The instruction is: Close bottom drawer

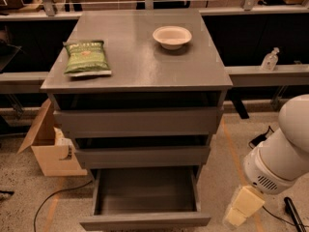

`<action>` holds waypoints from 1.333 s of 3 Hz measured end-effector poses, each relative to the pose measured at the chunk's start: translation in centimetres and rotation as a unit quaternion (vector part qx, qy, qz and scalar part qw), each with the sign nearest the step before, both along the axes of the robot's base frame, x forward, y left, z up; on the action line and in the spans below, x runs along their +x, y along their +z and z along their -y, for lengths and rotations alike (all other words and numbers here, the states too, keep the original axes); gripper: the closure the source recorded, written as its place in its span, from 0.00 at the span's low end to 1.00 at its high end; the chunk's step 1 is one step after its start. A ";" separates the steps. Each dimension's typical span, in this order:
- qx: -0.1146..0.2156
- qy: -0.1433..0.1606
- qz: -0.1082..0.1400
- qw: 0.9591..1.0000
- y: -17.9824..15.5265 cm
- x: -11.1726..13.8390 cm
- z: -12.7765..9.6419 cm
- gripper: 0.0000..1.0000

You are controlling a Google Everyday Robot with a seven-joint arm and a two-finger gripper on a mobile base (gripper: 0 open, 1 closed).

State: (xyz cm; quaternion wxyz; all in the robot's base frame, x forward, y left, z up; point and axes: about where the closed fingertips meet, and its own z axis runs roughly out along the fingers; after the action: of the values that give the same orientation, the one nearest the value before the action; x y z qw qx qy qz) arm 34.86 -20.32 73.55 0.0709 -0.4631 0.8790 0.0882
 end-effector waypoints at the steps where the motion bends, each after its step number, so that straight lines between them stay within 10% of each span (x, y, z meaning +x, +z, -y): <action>1: -0.005 -0.021 -0.019 1.000 -3.5 -0.5 -0.3 0.00; 4: 0.032 -0.142 -0.066 0.987 -19.9 -4.2 -0.5 0.00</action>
Offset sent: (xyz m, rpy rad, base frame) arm -0.0355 0.0061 -0.1729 -0.0752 0.1463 -0.2637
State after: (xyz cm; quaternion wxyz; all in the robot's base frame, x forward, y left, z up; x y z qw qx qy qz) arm 30.65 -19.82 53.62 0.0393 -0.3242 0.9353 0.1361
